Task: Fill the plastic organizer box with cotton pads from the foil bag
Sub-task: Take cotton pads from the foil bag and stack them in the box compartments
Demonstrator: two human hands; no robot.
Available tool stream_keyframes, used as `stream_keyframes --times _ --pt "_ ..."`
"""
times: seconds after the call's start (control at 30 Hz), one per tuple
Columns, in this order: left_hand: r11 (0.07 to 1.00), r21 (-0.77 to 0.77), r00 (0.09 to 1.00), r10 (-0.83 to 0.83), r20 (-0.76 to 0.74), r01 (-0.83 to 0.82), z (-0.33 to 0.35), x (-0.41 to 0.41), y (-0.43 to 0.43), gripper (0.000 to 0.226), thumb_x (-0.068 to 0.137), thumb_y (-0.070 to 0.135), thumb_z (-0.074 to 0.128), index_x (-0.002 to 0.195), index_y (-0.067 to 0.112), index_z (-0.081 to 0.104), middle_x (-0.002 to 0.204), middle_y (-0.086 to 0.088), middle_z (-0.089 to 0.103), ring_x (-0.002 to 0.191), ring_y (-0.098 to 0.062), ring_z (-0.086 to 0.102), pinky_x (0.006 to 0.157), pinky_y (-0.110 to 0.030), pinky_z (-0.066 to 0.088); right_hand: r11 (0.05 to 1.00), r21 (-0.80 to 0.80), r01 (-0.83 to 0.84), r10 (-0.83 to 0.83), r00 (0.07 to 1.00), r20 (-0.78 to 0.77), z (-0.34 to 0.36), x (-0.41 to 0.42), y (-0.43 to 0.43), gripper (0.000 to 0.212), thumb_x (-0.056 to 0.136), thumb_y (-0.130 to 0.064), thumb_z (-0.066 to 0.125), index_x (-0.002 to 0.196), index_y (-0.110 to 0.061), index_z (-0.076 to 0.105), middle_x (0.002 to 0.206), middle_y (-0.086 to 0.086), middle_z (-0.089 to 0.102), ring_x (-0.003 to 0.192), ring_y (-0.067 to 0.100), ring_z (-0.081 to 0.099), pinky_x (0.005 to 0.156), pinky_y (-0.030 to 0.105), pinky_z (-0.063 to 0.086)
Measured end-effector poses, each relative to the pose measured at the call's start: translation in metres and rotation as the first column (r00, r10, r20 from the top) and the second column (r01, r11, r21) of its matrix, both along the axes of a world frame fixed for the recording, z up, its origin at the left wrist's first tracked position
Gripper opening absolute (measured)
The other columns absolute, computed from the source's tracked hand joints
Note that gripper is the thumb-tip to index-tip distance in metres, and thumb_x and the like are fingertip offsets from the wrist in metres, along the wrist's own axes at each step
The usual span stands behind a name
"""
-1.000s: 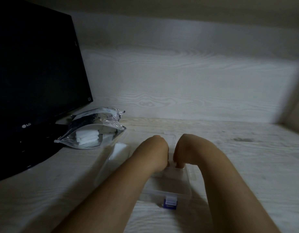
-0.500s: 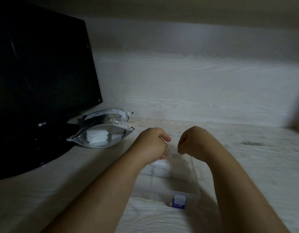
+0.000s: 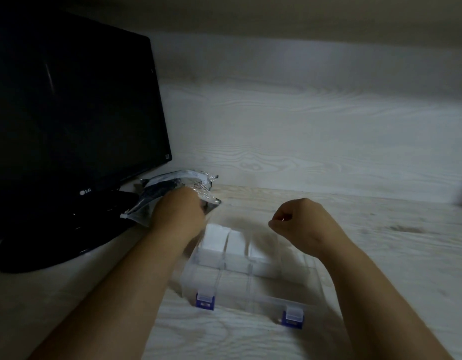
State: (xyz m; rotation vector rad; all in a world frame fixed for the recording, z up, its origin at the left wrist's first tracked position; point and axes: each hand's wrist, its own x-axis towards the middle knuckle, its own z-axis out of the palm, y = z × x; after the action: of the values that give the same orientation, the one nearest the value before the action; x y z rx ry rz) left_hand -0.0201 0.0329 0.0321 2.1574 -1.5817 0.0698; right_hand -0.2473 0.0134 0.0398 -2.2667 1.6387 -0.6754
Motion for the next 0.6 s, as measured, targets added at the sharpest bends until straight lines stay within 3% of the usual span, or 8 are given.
stream_keyframes --times 0.13,0.3,0.6 --pt "0.988 0.132 0.994 0.064 0.084 -0.075 -0.008 0.014 0.002 0.027 0.09 0.014 0.054 0.112 0.005 0.067 0.118 -0.017 0.065 0.109 -0.033 0.061 0.09 -0.037 0.05 1.0 -0.02 -0.005 0.006 1.0 0.009 0.0 0.003 0.001 0.01 0.089 -0.031 0.064 0.088 -0.024 0.072 0.085 -0.009 0.067 0.078 0.008 0.062 0.075 0.03 0.055" --pt "0.979 0.199 0.991 0.025 0.13 -0.051 -0.02 0.023 -0.005 0.041 0.087 0.011 0.053 0.126 0.004 0.058 0.137 -0.019 0.047 0.126 -0.034 0.047 0.104 -0.041 0.043 1.0 -0.027 -0.014 0.014 1.0 0.02 -0.001 0.004 0.002 0.009 0.089 -0.029 0.065 0.088 -0.025 0.073 0.085 -0.01 0.067 0.079 0.006 0.062 0.076 0.028 0.055" --pt "0.986 0.166 0.996 0.031 -0.087 -0.016 -0.037 0.042 -0.009 0.05 0.088 0.012 0.055 0.137 0.014 0.045 0.145 -0.015 0.043 0.133 -0.033 0.041 0.109 -0.04 0.037 0.999 -0.027 -0.029 0.03 0.998 0.053 -0.001 0.004 0.004 0.01 0.089 -0.028 0.064 0.088 -0.024 0.073 0.085 -0.012 0.067 0.08 0.005 0.062 0.074 0.026 0.053"
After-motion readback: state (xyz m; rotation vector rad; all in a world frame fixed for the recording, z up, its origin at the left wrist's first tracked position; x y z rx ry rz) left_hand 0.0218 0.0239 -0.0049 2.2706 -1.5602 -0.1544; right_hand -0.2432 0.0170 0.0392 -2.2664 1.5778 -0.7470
